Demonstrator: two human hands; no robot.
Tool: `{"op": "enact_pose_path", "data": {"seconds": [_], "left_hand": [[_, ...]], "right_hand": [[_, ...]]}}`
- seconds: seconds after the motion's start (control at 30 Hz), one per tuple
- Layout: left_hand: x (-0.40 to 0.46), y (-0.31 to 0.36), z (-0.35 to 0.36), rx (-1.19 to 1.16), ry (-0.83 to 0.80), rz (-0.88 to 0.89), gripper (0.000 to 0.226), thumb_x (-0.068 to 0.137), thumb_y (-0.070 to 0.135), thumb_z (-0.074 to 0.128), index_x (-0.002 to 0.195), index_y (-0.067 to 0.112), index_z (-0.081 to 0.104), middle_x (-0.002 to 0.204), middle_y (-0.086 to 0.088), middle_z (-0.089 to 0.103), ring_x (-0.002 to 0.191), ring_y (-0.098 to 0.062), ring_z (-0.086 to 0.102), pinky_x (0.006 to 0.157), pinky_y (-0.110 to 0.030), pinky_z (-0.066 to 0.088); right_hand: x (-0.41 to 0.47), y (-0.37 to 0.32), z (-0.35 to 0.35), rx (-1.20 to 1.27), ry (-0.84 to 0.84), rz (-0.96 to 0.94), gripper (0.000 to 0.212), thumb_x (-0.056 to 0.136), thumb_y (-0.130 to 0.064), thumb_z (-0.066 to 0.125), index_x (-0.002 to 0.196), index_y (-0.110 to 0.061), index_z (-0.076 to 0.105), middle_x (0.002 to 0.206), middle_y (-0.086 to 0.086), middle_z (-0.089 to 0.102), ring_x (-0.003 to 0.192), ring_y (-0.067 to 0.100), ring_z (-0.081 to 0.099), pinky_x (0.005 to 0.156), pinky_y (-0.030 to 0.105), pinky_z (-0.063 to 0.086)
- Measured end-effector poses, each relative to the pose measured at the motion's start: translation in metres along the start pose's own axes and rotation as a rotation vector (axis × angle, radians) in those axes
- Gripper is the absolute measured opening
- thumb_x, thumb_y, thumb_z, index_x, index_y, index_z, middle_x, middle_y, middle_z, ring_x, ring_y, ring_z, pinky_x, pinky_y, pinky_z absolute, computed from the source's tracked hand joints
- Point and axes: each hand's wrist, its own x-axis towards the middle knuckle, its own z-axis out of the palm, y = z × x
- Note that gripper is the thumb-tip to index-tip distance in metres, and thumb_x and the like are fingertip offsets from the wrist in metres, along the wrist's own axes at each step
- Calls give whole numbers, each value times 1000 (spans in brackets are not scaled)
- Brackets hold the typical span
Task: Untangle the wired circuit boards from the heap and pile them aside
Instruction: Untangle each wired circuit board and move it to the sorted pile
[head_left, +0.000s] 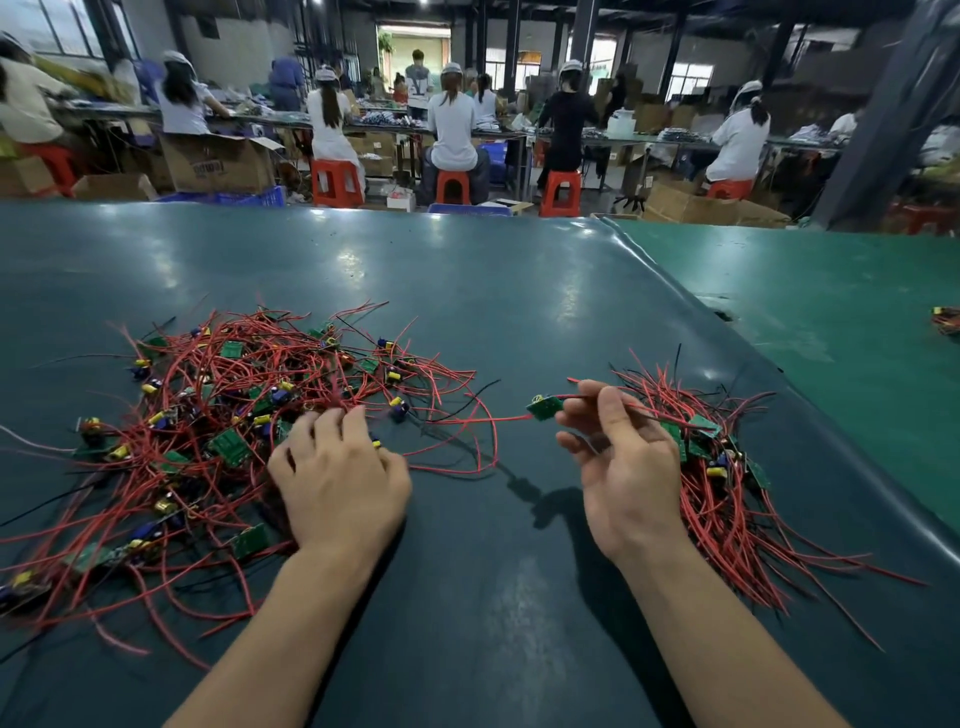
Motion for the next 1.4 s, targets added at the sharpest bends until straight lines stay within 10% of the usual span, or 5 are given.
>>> {"op": "enact_pose_path", "data": {"seconds": [0.57,0.8,0.97,1.2,1.4], "left_hand": [[-17,23,16,-203,-335,835,61,90,68,30,138,35,50,151,22,38,146,-6,18,117,-31,9],[-3,13,15,51,-191,451,61,94,66,30,135,28,53,147,10,46,138,-15,31,111,-32,21],[-16,24,3,-372,169,489,45,87,53,53,110,18,72,102,4,67,98,-24,56,87,-41,44],[-31,41,-13,-1184,-191,328,23,98,35,50,95,22,69,71,-1,65,60,-6,57,60,-17,45],[-30,45,-13,-1454,-249,144,29,76,20,71,101,6,65,77,-8,71,62,-15,64,60,-22,52]], "right_hand": [[1,-33,-6,581,-119,278,27,86,-17,53,66,-8,69,59,0,55,48,11,48,44,18,41],[0,-28,-3,498,-146,315,29,86,-19,52,66,-9,71,60,2,57,50,12,52,46,20,44],[-3,-20,0,333,-212,270,28,86,-21,52,72,-12,75,69,5,65,60,14,62,56,22,52],[-16,-4,3,-315,-458,47,15,84,-25,66,86,-16,78,73,10,70,63,20,63,55,25,49],[-13,1,8,-262,-199,203,22,73,-28,70,79,-8,74,63,9,64,50,15,58,45,21,46]]}}
